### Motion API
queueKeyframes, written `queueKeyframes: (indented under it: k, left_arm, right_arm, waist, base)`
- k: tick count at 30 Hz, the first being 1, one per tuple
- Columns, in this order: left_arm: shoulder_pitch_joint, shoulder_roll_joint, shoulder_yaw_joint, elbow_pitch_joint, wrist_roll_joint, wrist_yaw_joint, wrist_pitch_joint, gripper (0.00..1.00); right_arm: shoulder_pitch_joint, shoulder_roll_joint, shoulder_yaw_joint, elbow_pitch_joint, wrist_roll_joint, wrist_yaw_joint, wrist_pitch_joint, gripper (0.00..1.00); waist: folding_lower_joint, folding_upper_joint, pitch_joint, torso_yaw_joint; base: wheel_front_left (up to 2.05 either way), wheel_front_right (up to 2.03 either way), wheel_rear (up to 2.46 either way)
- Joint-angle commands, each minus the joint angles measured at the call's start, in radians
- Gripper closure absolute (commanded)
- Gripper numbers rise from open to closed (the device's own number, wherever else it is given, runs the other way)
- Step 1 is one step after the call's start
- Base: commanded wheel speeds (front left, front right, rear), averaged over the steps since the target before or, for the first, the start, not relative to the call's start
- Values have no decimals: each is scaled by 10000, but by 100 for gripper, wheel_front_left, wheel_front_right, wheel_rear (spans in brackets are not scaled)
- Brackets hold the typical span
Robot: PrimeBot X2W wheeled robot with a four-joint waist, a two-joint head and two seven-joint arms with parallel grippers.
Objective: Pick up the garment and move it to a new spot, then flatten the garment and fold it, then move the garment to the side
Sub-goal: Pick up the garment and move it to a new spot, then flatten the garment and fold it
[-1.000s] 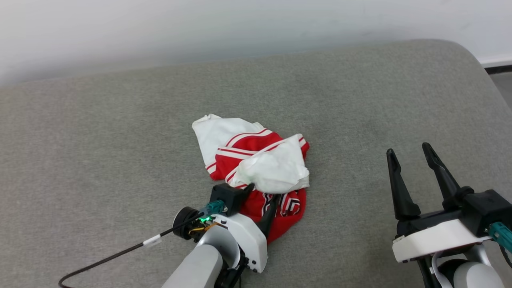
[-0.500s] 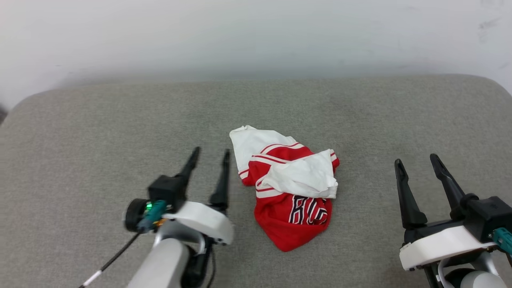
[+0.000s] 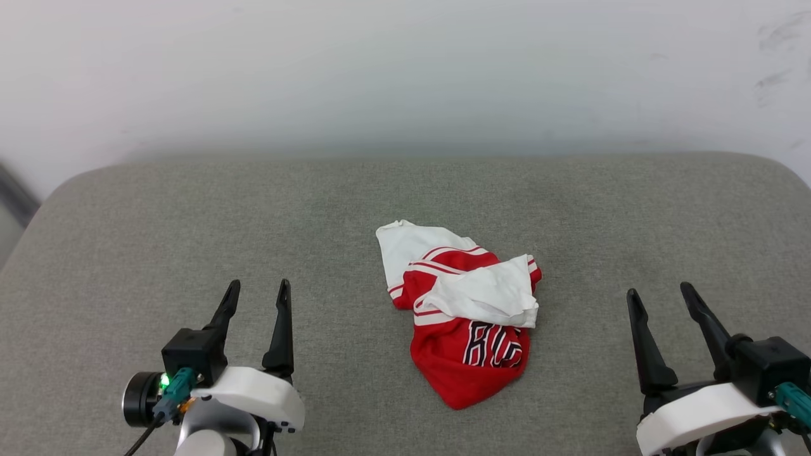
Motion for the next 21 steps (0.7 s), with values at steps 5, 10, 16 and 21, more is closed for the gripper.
queueKeyframes:
  k: [5, 10, 16, 21]
  left_arm:
    - [398, 136, -60, -292, 37, 160, 190, 0]
    - [550, 175, -115, -466, 40, 255, 343, 0]
    - [604, 189, -173, -573, 5, 321, 432, 0]
    - [432, 114, -274, -620, 20, 343, 473, 0]
  right_arm:
    - [279, 13, 31, -119, 66, -3, 107, 0]
    - [342, 13, 17, -174, 106, -3, 133, 0]
    - [391, 13, -117, -30, 273, -5, 258, 0]
    - [139, 13, -547, 579, 639, -3, 1087, 0]
  waist:
    - [1, -1, -153, -97]
    - [1, -1, -207, -148]
    - [1, -1, -205, -185]
    - [1, -1, -167, -82]
  base:
    - [0, 0, 0]
    - [0, 0, 0]
    - [0, 0, 0]
    - [0, 0, 0]
